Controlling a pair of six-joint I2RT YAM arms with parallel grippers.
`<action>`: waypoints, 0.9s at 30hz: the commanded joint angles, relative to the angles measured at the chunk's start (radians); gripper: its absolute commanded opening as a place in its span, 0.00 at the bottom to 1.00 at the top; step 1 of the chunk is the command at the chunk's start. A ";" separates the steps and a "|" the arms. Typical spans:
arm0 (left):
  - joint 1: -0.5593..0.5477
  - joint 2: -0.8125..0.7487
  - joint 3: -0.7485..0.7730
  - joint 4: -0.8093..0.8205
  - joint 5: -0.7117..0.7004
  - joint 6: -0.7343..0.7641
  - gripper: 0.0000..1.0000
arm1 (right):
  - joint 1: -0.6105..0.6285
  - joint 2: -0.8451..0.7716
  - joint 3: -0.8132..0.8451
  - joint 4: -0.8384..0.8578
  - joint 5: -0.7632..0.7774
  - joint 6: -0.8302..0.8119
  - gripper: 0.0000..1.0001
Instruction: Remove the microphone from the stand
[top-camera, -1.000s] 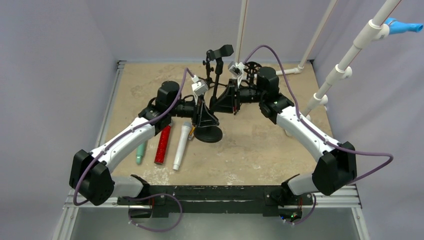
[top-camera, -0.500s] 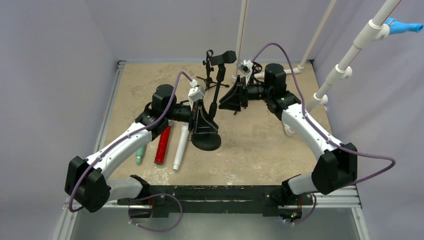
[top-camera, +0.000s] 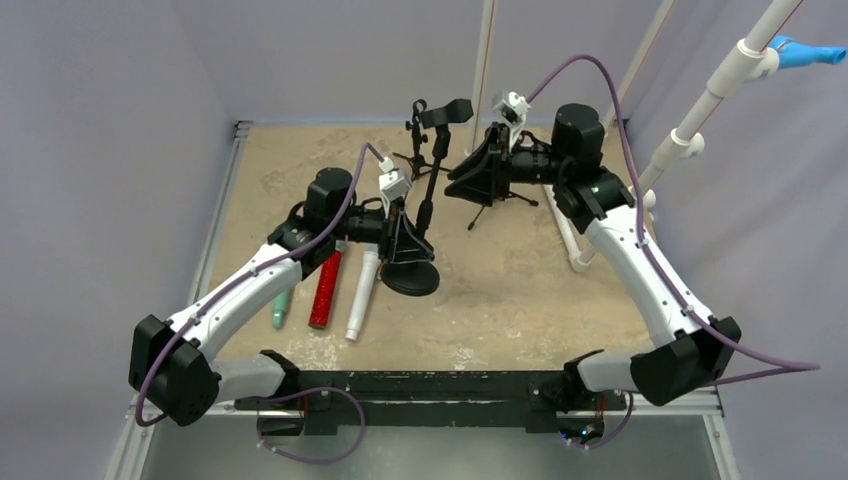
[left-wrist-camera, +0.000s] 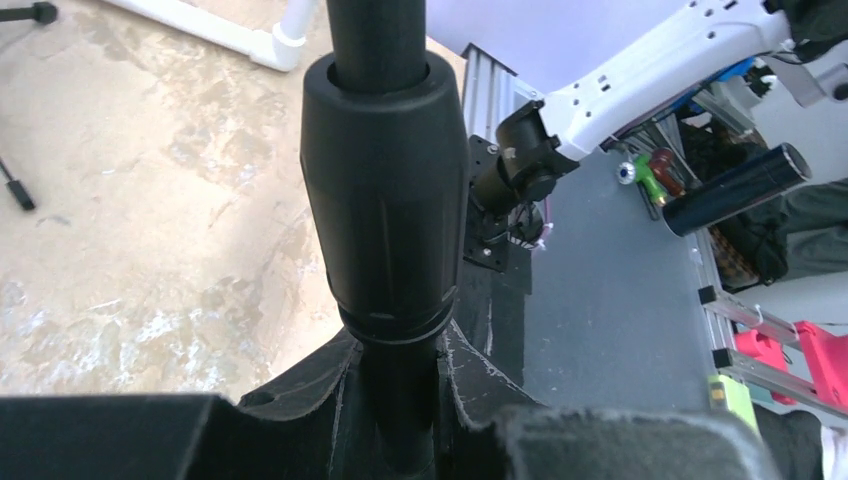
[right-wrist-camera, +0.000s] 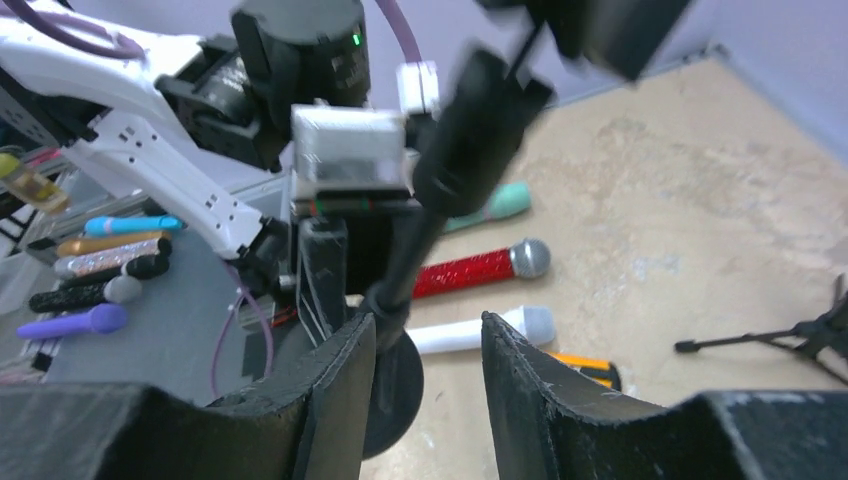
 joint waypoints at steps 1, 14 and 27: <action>0.000 -0.008 0.061 -0.006 -0.067 0.042 0.00 | -0.001 -0.027 0.114 -0.064 0.089 -0.030 0.43; -0.015 -0.006 0.054 -0.044 -0.048 0.093 0.00 | -0.005 0.055 0.205 0.009 0.180 0.110 0.44; -0.037 0.011 0.058 -0.080 -0.076 0.139 0.00 | -0.005 0.068 0.192 0.099 0.136 0.198 0.45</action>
